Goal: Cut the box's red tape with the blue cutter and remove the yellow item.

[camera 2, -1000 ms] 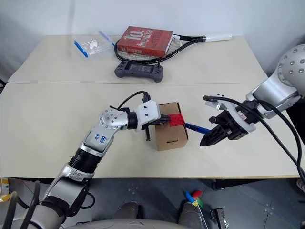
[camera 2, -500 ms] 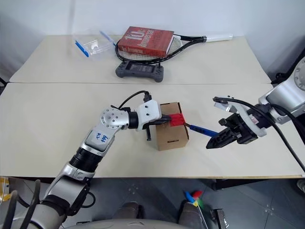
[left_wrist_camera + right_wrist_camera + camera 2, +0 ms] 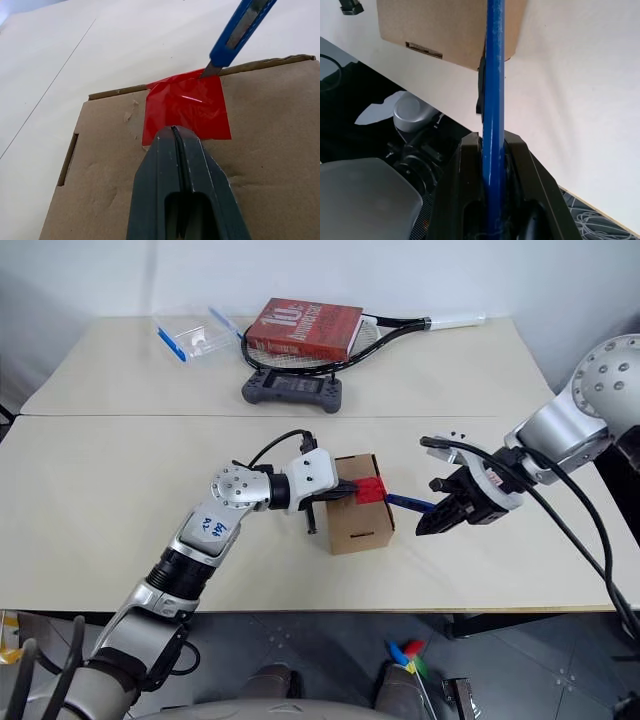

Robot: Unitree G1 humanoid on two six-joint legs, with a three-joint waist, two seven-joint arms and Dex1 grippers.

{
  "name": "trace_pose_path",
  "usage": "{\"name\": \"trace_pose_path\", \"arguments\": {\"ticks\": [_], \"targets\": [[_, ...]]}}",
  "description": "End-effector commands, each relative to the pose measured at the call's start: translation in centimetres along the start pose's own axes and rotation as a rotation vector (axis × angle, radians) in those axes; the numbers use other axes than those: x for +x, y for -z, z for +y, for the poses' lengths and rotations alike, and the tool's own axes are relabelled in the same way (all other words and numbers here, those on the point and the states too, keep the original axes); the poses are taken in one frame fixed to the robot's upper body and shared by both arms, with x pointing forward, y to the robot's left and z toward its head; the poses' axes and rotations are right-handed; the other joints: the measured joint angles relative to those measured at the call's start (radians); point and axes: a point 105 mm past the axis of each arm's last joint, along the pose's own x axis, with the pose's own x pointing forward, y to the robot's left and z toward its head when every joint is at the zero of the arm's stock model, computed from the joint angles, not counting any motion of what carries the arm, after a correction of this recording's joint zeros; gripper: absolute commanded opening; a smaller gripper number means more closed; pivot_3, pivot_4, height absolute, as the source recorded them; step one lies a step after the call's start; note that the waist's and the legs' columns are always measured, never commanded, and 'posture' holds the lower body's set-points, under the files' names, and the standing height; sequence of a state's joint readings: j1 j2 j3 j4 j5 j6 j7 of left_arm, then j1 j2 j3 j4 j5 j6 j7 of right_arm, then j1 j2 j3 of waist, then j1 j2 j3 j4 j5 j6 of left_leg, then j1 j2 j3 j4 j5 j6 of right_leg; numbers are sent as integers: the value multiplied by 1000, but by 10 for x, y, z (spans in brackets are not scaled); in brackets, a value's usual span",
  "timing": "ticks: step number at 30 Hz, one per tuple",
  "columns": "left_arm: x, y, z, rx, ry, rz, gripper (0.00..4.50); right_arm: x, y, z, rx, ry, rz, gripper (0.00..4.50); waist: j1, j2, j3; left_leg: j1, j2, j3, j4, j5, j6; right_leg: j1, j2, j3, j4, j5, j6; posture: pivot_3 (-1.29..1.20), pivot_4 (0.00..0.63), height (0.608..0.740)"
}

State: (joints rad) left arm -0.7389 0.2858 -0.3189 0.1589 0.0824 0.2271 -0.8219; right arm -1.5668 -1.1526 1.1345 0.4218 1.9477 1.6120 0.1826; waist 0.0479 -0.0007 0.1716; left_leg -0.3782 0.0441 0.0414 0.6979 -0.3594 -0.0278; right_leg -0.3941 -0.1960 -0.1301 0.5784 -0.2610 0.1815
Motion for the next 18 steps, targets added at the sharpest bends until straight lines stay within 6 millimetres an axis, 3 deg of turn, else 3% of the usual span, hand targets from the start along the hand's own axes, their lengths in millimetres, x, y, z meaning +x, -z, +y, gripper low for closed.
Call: {"name": "trace_pose_path", "arguments": {"ticks": [1,11,18], "targets": [[9,42,-35,-98,110,141,0,-2,1,16,-54,-60,7,159,0,0,0,0,0,0,0,0,0,0,0,0,0,0,0,0,150,740],[7,44,-33,-104,103,148,0,-11,37,17,-59,-115,66,159,2,0,0,0,0,1,0,-5,1,0,0,-1,-2,0,0,0,150,740],[9,43,-30,-97,104,144,0,-19,37,12,-51,-89,10,159,6,0,0,0,1,1,1,-5,2,0,0,-1,-2,0,0,0,150,740]]}}
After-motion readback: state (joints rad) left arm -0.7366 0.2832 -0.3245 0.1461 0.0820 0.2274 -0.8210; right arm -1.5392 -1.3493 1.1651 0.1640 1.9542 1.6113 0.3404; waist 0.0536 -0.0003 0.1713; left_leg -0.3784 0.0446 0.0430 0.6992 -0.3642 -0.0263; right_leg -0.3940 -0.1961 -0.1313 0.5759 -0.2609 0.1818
